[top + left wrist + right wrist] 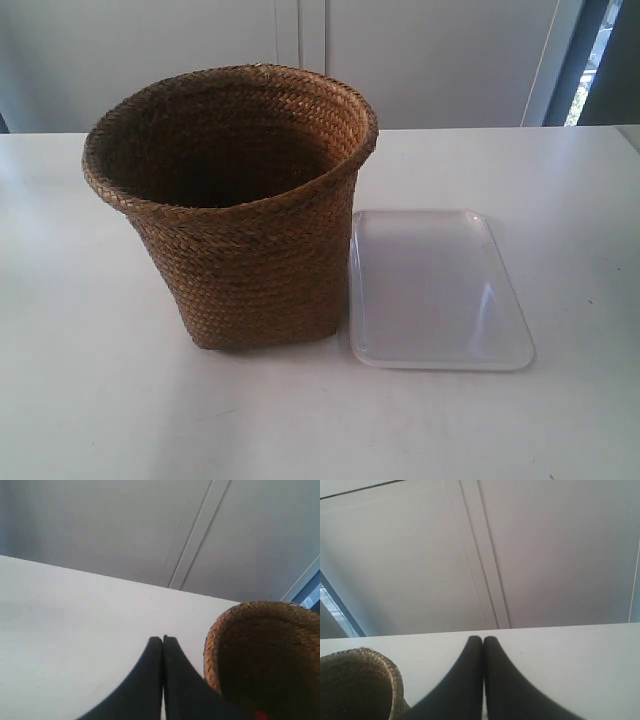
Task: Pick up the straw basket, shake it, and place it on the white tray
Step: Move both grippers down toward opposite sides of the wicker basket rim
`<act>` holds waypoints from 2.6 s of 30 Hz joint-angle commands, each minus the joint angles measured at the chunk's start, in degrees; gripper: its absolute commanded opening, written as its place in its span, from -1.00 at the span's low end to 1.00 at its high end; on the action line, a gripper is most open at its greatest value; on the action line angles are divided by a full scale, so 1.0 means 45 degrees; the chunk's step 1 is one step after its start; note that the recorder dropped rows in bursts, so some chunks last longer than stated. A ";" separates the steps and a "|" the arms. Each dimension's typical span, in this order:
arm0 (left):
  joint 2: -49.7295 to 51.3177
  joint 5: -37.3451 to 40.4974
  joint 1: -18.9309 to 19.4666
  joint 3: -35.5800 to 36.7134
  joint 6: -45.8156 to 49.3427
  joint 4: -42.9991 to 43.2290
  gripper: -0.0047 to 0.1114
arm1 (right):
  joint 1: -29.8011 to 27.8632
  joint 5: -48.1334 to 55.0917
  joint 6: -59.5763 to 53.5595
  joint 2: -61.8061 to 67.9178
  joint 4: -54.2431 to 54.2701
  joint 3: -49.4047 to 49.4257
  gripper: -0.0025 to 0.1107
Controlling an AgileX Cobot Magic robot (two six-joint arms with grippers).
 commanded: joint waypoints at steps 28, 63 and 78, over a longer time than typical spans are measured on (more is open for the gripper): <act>0.5881 1.1467 0.0044 -0.7696 0.3063 -0.1478 -0.45 | -0.0020 1.0978 -0.1809 0.6083 0.3488 -0.7310 -0.71; 0.8242 1.0798 0.0044 -0.7712 0.3321 -0.3158 0.12 | 0.0830 0.9200 -0.2252 0.8348 0.4162 -0.7441 0.41; 0.8893 1.0921 0.0044 -0.7712 0.3546 -0.3180 0.12 | 0.1278 0.9173 -0.0679 0.9240 0.4034 -0.7441 0.41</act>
